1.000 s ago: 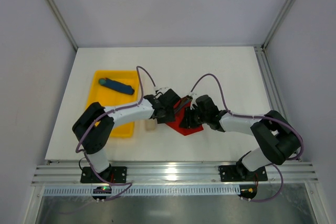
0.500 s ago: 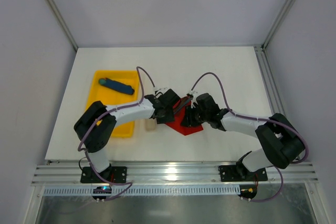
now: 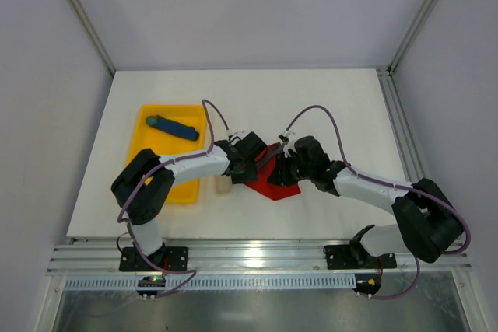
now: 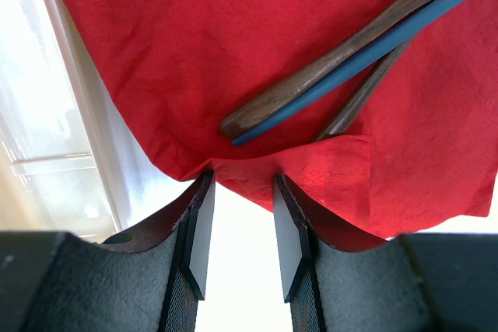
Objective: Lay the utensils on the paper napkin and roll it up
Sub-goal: Roll the napkin at the center of the board.
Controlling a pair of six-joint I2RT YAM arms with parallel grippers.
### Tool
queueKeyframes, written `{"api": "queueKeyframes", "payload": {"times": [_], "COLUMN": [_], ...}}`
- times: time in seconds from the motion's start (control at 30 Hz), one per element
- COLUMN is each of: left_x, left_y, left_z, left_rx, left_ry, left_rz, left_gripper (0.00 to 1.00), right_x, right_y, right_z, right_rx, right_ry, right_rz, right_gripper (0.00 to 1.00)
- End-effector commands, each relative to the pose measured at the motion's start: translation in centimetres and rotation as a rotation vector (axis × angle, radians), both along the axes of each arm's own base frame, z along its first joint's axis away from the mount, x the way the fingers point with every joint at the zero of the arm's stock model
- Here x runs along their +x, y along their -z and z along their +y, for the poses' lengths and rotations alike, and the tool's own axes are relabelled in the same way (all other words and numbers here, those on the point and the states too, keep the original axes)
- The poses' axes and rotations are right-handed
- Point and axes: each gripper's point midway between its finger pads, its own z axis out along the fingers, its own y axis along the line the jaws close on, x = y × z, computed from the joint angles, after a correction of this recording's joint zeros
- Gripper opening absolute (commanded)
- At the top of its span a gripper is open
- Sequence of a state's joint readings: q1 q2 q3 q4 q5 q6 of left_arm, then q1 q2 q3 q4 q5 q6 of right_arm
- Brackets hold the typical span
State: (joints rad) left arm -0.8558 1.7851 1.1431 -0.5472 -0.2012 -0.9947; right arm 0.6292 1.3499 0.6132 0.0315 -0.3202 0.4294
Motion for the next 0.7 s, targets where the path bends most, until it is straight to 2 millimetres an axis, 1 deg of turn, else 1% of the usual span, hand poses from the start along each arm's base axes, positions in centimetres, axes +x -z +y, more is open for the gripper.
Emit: {"api": "queueKeyframes", "payload": {"times": [0.0, 0.1, 0.33, 0.47, 0.53, 0.67], "left_x": [0.4, 0.4, 0.3, 0.3, 0.1, -0.1], "left_y": [0.2, 0.2, 0.2, 0.5, 0.7, 0.9], "left_z": [0.4, 0.3, 0.3, 0.5, 0.6, 0.5], "left_rx": [0.009, 0.006, 0.0, 0.01, 0.015, 0.008], "left_ry": [-0.034, -0.032, -0.04, -0.044, -0.041, -0.043], "left_rz": [-0.006, -0.005, -0.001, 0.004, 0.007, 0.016], "left_gripper": [0.4, 0.4, 0.4, 0.4, 0.4, 0.4], "right_x": [0.1, -0.4, -1.5, -1.4, -1.6, -2.0], "right_y": [-1.9, -1.3, 1.0, 3.4, 4.2, 5.0], "right_z": [1.7, 2.2, 2.9, 2.0, 1.6, 0.8], "right_rx": [0.078, 0.081, 0.076, 0.012, -0.006, -0.025], "right_ry": [-0.035, -0.045, -0.067, -0.024, -0.015, 0.017], "right_rz": [-0.028, -0.014, 0.029, 0.058, 0.077, 0.095], "right_gripper": [0.22, 0.22, 0.22, 0.22, 0.21, 0.21]}}
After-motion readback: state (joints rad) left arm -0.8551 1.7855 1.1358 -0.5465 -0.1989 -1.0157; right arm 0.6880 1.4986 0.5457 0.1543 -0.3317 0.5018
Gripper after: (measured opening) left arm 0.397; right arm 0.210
